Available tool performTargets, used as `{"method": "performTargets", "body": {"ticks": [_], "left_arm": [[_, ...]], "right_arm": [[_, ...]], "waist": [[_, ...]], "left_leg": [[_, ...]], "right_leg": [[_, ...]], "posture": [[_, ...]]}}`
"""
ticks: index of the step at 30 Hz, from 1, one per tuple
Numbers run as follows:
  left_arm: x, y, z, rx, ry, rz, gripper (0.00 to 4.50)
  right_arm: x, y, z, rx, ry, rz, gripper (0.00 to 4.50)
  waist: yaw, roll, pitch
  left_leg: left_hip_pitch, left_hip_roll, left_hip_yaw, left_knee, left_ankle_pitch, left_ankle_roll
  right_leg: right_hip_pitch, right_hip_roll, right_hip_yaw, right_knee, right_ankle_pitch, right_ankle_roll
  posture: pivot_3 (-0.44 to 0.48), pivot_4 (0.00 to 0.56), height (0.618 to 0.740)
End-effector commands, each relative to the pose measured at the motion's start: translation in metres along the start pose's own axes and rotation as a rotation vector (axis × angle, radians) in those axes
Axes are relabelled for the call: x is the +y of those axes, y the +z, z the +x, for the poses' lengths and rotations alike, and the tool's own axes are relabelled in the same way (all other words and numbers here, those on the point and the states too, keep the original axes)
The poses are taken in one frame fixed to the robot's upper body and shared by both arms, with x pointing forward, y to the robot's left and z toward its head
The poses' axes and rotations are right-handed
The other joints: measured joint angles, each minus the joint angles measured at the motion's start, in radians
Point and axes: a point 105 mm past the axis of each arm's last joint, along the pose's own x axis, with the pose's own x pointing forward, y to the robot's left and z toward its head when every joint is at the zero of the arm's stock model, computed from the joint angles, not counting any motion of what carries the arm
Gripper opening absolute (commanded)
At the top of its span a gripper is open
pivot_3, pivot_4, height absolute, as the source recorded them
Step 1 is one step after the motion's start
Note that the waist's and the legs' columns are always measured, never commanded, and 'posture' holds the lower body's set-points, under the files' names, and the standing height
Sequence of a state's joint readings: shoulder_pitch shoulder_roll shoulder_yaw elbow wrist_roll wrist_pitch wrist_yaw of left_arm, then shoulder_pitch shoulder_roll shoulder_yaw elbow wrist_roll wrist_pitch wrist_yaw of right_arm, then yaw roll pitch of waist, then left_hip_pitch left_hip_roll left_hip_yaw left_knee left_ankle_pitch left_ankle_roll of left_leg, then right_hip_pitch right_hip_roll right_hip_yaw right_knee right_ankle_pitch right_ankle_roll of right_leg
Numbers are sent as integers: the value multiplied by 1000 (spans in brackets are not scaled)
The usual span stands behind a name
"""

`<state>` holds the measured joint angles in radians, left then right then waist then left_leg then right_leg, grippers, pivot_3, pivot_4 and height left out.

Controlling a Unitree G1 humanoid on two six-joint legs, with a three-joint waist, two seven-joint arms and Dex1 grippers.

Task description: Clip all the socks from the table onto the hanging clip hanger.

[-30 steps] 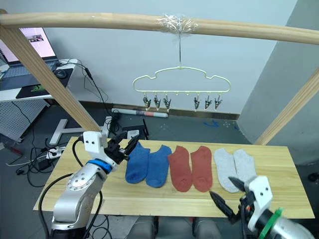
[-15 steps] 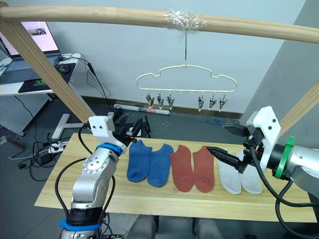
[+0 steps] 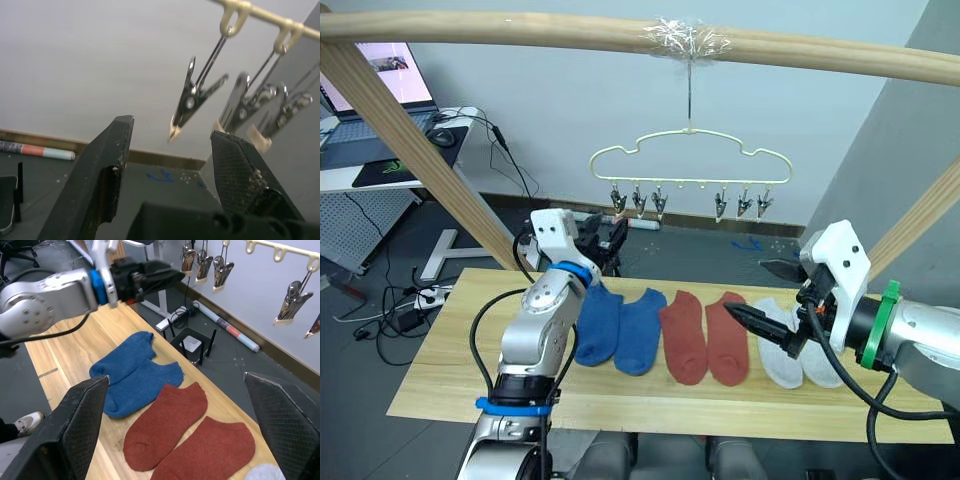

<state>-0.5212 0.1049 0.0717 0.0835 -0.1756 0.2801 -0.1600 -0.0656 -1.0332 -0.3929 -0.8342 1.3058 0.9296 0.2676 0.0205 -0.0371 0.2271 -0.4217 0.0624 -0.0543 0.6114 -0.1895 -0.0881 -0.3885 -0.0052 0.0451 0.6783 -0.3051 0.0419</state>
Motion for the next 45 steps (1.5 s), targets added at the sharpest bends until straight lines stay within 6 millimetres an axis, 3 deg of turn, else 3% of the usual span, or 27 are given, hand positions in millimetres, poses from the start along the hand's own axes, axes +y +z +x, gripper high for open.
{"method": "performTargets", "body": {"ticks": [1, 12, 28, 41, 45], "left_arm": [[-4, 17, 7, -64, 2, 4, 2744], [-10, 37, 23, -115, 3, -5, 2744], [-6, 24, 19, -72, 6, 19, 2744], [-5, 26, 20, -85, 8, 15, 2744], [-5, 27, 20, -88, 9, 15, 1911]], "right_arm": [[5, 8, -4, -28, -13, -34, 4500], [8, 3, -6, -23, -36, -8, 4500], [9, -1, -6, -21, -47, 0, 4500], [9, -2, -8, -24, -64, 2, 4500], [9, -2, -8, -23, -66, 2, 4500]], "waist": [[-4, 0, 0], [-23, 0, 2], [-26, 0, 8], [-26, -1, 9], [-26, -1, 9]], "left_leg": [[0, 0, 0, 0, 0, 0], [0, 0, 0, 0, 0, 0], [0, 0, 0, 0, 0, 0], [0, 0, 0, 0, 0, 0], [0, 0, 0, 0, 0, 0]], "right_leg": [[0, 0, 0, 0, 0, 0], [0, 0, 0, 0, -1, 1], [0, 0, 0, 0, -2, 3], [0, 0, 0, 0, -2, 3], [0, 0, 0, 0, -2, 3]], "posture": [[-15, 236, 740], [-34, 244, 740], [-32, 251, 740], [-32, 251, 740], [-32, 251, 740]]}}
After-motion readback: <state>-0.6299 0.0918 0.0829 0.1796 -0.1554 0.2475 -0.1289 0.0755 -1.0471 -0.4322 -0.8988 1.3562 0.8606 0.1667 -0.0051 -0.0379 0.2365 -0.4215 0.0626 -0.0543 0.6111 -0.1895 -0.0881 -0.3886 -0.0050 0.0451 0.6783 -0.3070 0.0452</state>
